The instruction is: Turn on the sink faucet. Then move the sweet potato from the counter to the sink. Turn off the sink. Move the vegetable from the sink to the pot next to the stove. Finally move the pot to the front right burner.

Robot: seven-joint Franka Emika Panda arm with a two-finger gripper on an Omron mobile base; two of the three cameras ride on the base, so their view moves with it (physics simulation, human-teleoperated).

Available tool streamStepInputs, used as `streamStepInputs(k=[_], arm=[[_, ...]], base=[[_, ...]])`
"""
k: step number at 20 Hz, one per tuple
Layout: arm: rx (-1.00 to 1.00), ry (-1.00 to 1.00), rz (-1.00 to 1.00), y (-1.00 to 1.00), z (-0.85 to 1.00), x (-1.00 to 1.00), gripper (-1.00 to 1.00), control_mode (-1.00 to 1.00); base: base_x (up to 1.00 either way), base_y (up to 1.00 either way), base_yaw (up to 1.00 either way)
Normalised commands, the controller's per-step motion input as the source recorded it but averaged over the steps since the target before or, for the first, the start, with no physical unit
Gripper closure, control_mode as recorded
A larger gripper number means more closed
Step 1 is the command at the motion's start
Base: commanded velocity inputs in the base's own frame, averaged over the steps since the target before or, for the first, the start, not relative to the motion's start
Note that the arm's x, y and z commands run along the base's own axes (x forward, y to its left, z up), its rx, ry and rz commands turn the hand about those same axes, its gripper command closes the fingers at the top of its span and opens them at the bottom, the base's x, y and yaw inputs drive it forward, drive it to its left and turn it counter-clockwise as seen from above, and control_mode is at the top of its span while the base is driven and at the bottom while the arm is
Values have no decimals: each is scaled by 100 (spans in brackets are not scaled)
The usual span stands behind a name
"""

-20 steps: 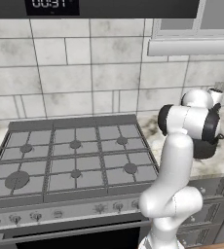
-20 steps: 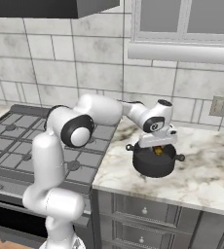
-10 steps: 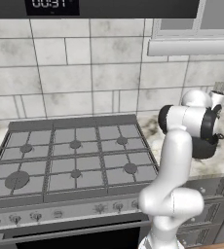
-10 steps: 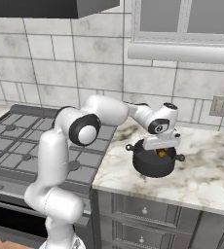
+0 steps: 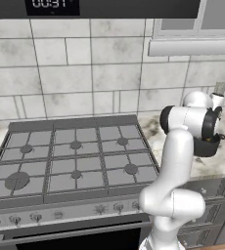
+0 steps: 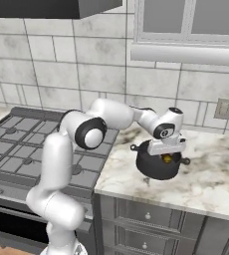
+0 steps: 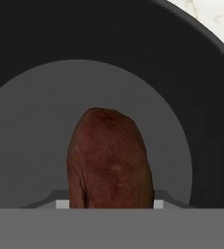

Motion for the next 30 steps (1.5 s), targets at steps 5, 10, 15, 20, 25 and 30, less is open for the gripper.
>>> streamStepInputs(k=[5, 10, 15, 20, 25, 30], arm=[[0, 0, 0, 9, -11, -3, 100, -100], [0, 0, 0, 19, -1, -17, -100, -100], [0, 0, 0, 10, 0, -2, -100, -100], [0, 0, 0, 15, 12, -4, -100, -100], [0, -7, 0, 4, 45, -47, -100, -100], [0, -2, 0, 20, 19, -66, -100, -100]], base=[[0, 0, 0], [0, 0, 0], [0, 0, 0], [0, 0, 0], [0, 0, 0], [0, 0, 0]])
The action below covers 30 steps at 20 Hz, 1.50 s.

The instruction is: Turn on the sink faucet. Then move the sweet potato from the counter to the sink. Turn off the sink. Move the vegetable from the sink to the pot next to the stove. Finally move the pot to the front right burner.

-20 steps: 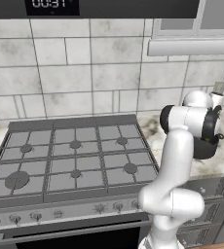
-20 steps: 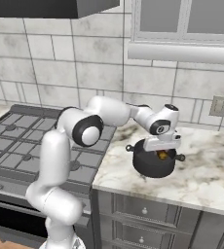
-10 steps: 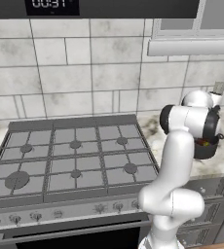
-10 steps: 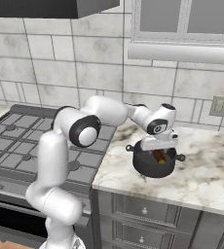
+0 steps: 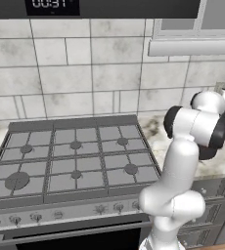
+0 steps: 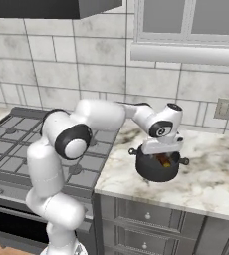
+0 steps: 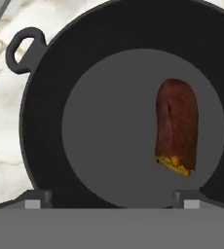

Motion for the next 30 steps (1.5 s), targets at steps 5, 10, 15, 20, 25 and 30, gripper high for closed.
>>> streamStepInputs(k=[5, 10, 15, 20, 25, 30], arm=[[0, 0, 3, 59, 6, -34, -100, -100], [0, 0, 4, 55, 17, -13, -100, -100], [-2, -3, 3, 30, 3, -14, -100, -100], [-6, -4, 0, -1, -4, -2, -100, -100], [-7, -2, 0, -2, -12, 8, -100, -100], [-2, 0, 0, 0, -4, 19, -100, -100]], base=[[0, 0, 0], [0, 0, 0], [0, 0, 0], [0, 0, 0], [0, 0, 0], [0, 0, 0]])
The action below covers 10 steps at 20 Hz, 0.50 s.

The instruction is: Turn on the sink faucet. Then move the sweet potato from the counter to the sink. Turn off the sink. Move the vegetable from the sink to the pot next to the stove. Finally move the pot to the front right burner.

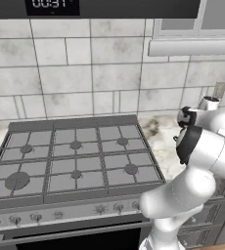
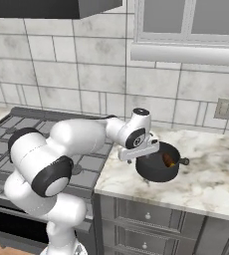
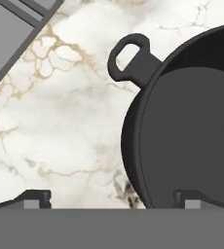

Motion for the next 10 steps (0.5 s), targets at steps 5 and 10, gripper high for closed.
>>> streamStepInputs(k=[5, 10], arm=[[-2, 0, 0, 0, -3, 19, -100, -100], [-3, 0, 0, 0, -11, 4, -100, -100]], base=[[0, 0, 0], [0, 0, 0]])
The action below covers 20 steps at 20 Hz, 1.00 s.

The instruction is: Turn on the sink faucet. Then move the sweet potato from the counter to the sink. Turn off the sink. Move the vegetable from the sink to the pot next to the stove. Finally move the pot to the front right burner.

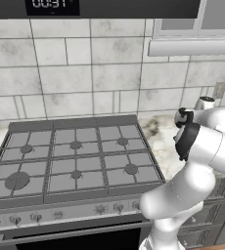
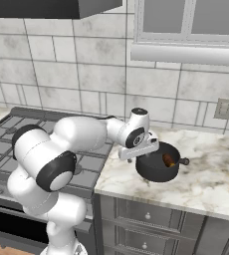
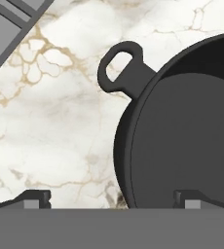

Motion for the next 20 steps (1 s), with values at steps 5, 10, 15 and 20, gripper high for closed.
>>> streamStepInputs(k=[5, 10, 15, 20], arm=[[-3, 0, 0, 0, -14, 3, -100, -100], [-1, 0, 1, -1, -15, 1, -100, -100], [0, 0, 1, -2, -15, 5, -100, -100], [0, 0, 2, -2, -8, 8, -100, -100]], base=[[0, 0, 0], [0, 0, 0], [0, 0, 0], [0, 0, 0]])
